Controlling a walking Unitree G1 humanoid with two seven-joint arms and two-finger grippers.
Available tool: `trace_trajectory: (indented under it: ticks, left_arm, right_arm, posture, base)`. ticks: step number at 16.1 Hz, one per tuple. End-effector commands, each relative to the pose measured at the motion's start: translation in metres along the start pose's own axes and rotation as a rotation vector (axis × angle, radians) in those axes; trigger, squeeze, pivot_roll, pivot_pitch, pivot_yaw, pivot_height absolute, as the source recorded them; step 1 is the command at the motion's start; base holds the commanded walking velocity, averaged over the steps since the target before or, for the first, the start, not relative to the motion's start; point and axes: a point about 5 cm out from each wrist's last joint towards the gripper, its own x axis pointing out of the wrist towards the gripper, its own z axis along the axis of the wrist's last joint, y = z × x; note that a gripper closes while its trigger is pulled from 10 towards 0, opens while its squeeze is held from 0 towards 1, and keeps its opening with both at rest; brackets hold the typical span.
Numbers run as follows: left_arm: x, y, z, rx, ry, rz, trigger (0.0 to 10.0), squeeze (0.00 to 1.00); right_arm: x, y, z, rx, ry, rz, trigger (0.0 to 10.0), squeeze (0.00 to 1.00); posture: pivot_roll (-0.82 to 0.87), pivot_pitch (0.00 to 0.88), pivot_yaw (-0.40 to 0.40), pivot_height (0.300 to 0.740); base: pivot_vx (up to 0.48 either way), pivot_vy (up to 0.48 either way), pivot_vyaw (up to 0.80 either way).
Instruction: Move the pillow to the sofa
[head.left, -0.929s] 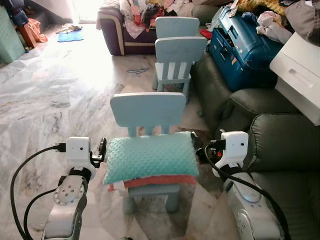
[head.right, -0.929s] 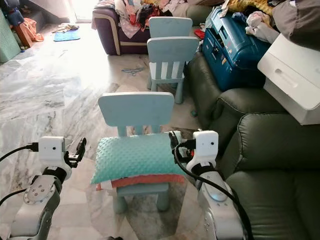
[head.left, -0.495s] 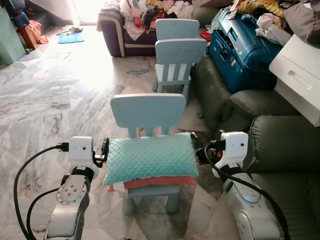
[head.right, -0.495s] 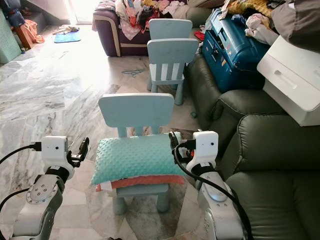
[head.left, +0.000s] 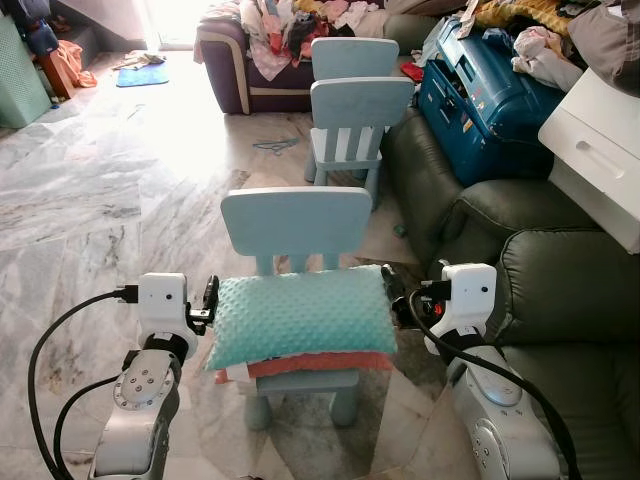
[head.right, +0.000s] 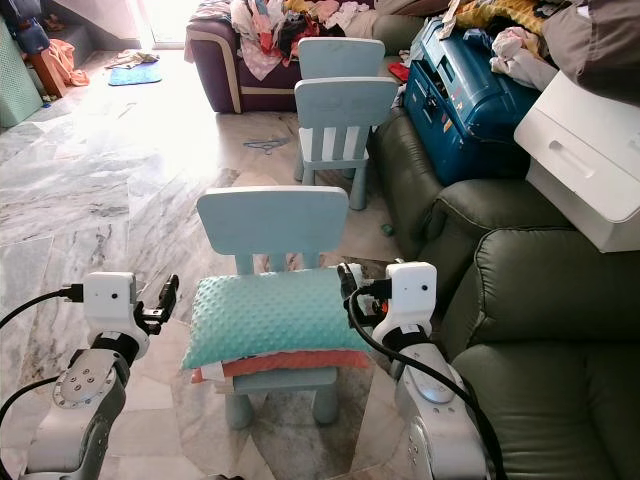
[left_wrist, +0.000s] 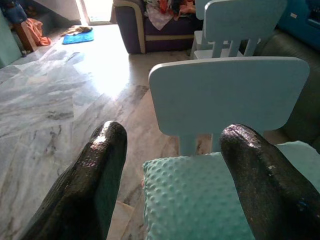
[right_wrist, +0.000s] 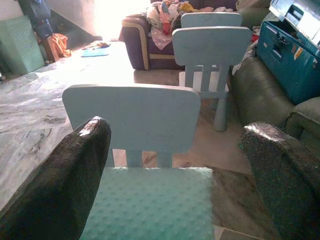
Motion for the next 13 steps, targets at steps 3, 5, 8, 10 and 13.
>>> trace_trajectory:
  ticks: [3,5,8,10,13]
  left_arm:
    - [0.000,-0.003,0.000,-0.001,0.004,-0.016,10.0,0.00]
    - [0.000,-0.003,0.000,-0.001,0.005,-0.016,10.0,0.00]
    - [0.000,-0.003,0.000,-0.001,0.006,-0.017,10.0,0.00]
    - [0.000,-0.005,-0.002,-0.001,0.017,-0.031,10.0,0.00]
    - [0.007,-0.015,-0.006,-0.006,0.031,-0.072,10.0,0.00]
  right_arm:
    - [-0.001,-0.002,-0.001,0.004,0.002,-0.004,10.0,0.00]
    - [-0.001,-0.002,-0.001,0.002,0.002,-0.005,10.0,0.00]
    - [-0.001,-0.003,-0.001,-0.007,0.001,-0.015,10.0,0.00]
    - [-0.002,-0.004,-0.003,-0.007,0.002,-0.028,10.0,0.00]
    - [0.002,-0.005,-0.002,-0.010,-0.003,-0.033,10.0,0.00]
  posture:
    - [-0.08,0.069,-0.021,0.740]
    - [-0.08,0.070,-0.019,0.740]
    - [-0.08,0.072,-0.017,0.740]
    - [-0.08,0.073,-0.018,0.740]
    - [-0.08,0.076,-0.019,0.740]
  base:
    - [0.000,0.000,0.00]
    - [0.000,0.000,0.00]
    - [0.000,0.000,0.00]
    - [0.000,0.000,0.00]
    - [0.000,0.000,0.00]
